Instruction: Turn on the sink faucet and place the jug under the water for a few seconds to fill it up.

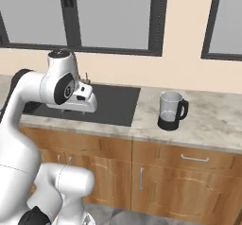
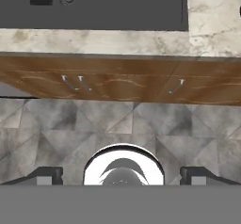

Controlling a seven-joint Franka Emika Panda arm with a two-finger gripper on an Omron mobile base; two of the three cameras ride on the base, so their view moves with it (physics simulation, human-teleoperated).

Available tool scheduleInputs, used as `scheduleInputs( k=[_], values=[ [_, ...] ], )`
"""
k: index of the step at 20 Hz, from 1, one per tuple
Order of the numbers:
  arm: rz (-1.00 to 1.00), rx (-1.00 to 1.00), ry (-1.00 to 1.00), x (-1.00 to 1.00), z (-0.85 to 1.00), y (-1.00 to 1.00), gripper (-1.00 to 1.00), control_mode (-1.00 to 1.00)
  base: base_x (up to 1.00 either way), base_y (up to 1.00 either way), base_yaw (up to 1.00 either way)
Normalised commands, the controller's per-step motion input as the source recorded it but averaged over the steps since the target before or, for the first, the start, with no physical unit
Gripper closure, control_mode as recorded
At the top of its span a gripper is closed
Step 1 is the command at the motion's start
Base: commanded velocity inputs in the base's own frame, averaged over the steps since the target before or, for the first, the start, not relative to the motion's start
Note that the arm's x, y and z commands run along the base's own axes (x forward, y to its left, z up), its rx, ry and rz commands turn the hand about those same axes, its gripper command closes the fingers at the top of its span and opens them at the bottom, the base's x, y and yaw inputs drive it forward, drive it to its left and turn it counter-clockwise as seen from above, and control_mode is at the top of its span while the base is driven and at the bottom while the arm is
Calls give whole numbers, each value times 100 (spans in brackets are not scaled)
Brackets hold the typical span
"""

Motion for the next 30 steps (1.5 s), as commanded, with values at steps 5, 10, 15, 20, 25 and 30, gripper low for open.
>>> scheduleInputs(
  k=[5,10,15,20,25,30],
  values=[
    [0,0,0,0,0,0,-100,100,26,56,-3],
    [0,0,0,0,0,0,-100,100,48,27,-3],
    [0,0,0,0,0,0,-100,100,63,17,-1],
    [0,0,0,0,0,0,-100,100,67,22,-1],
    [0,0,0,0,0,0,-100,100,67,21,-1],
    [-3,0,0,19,-3,10,-100,-100,24,8,-1]
  ],
)
